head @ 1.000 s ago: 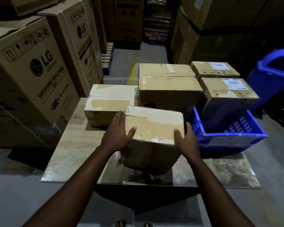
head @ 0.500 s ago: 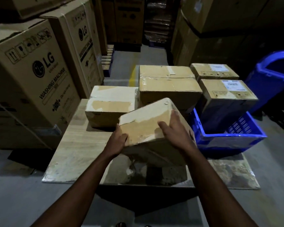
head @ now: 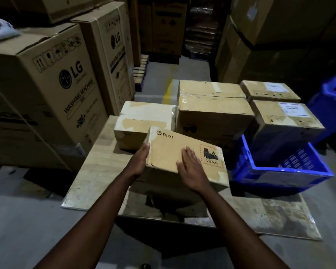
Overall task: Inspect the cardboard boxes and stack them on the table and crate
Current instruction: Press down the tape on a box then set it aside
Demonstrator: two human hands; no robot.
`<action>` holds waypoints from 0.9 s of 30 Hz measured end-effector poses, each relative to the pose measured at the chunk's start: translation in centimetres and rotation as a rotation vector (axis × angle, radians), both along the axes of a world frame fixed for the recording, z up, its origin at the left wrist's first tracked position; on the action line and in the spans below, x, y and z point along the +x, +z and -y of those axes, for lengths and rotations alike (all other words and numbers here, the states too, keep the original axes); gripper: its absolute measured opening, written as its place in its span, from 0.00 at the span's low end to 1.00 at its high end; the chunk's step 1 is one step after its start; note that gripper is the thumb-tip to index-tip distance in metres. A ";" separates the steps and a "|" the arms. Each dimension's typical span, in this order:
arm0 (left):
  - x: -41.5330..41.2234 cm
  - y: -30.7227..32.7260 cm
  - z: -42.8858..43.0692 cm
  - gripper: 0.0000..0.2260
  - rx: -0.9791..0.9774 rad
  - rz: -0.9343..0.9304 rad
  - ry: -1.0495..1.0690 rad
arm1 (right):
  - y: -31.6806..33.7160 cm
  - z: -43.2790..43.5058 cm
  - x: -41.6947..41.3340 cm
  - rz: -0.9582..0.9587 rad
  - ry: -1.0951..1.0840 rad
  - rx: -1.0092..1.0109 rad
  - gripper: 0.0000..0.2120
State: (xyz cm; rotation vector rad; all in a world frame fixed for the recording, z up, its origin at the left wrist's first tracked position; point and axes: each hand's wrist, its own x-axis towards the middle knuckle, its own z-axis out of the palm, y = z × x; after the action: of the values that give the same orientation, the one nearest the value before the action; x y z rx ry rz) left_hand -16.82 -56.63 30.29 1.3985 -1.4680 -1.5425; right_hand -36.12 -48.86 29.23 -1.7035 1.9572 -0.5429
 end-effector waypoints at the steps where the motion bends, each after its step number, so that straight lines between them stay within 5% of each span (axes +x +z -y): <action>1: 0.3 0.0 0.0 0.20 -0.030 0.018 0.013 | -0.5 0.1 -0.8 -0.022 -0.024 0.004 0.29; 8: 3.2 -2.0 -0.2 0.19 -0.119 0.115 0.063 | -3.2 -0.4 -6.2 -0.082 -0.455 0.094 0.31; 14: 4.1 -4.6 -1.7 0.24 -0.099 0.159 0.094 | -3.4 -1.1 -5.7 -0.033 -0.483 -0.027 0.23; 18: 3.0 -4.9 -2.0 0.23 -0.278 0.429 0.017 | -3.9 -2.1 -5.2 -0.088 -0.483 -0.010 0.24; 22: 1.4 -4.8 -1.8 0.28 -0.578 0.884 -0.244 | -3.1 -1.5 -4.2 -0.412 -0.277 -0.086 0.29; 27: -0.1 -4.9 -3.0 0.36 -0.717 1.095 -0.411 | -4.1 -0.2 -1.8 -0.472 0.066 -0.049 0.35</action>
State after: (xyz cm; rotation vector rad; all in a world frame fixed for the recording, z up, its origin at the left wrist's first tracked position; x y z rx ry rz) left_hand -16.89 -53.60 25.37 1.5508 -2.6989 -0.1739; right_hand -37.91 -48.68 25.13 -2.0627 2.2011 -0.1723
